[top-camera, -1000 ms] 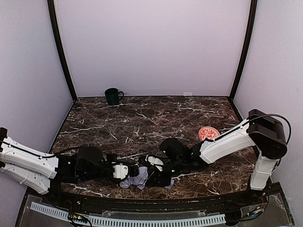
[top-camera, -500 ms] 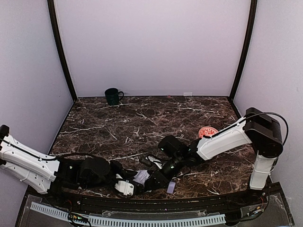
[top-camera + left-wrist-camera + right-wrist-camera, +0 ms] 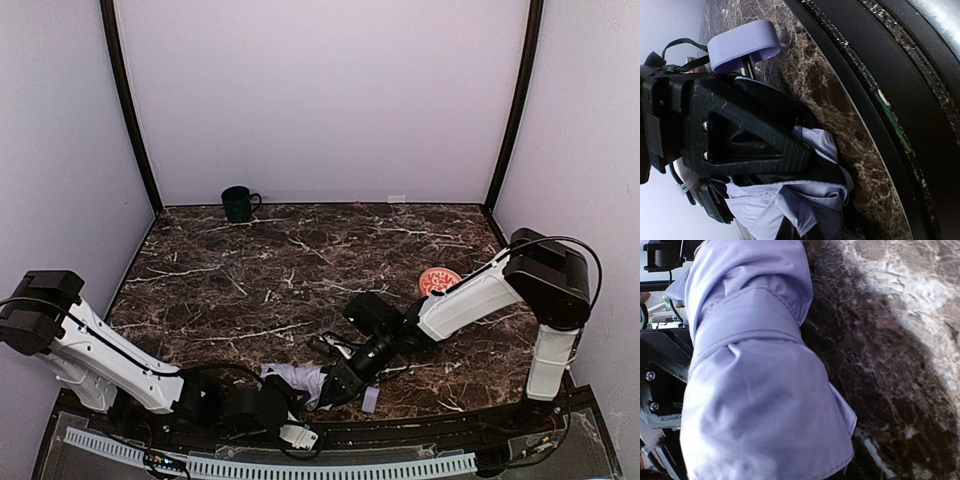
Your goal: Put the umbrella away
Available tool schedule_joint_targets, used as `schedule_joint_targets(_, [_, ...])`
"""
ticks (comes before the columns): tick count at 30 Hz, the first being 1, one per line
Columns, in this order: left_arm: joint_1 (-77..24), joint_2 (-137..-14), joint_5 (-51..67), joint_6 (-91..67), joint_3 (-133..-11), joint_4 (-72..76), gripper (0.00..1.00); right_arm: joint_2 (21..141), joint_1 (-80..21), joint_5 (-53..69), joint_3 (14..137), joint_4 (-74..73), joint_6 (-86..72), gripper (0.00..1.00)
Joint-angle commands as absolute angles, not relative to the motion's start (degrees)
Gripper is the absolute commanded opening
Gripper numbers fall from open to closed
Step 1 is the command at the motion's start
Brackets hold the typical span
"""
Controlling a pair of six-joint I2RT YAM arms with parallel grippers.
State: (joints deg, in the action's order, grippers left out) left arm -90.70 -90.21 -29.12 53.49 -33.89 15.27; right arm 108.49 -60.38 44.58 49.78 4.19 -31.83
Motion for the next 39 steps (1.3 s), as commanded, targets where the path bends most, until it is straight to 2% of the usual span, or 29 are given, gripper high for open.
schedule_joint_targets(1, [-93.8,-98.8,-17.1,50.2,-30.3,10.5,0.0,107.8,-56.7,28.3,52.4,4.4,-36.5,0.16])
schedule_joint_targets(6, [-93.5,-102.3,-18.0,50.3,-26.1,11.4,0.0,105.4,-57.0,31.3,47.5,5.4,-35.5,0.41])
schedule_joint_targets(10, [-92.8,-103.6,-16.4,48.0,-27.3,9.9,0.0,105.8,-59.3,36.2,48.0,4.8,-33.3,0.53])
schedule_joint_targets(15, [-92.0,-103.9,-16.6,47.9,-27.3,9.4,0.0,104.9,-60.6,35.3,50.2,-1.9,-28.8,0.56])
schedule_joint_targets(23, [-91.6,-103.9,-15.4,46.8,-27.1,9.2,0.0,97.7,-60.6,30.1,55.8,-24.2,-22.6,0.6])
schedule_joint_targets(29, [-91.5,-103.8,-14.6,46.6,-27.5,8.2,0.0,94.0,-60.5,19.2,71.2,-45.9,-15.5,0.62])
schedule_joint_targets(34, [-91.4,-104.0,-15.0,46.9,-27.6,8.1,0.0,96.2,-65.6,12.7,78.1,-41.7,-14.4,0.65])
schedule_joint_targets(36, [-91.4,-104.1,-15.0,46.7,-27.8,8.0,0.0,99.8,-68.7,10.1,80.1,-39.0,-11.8,0.72])
schedule_joint_targets(39, [-91.4,-104.1,-14.8,46.9,-27.7,7.4,0.0,105.3,-71.1,9.5,81.6,-38.6,-7.6,0.76])
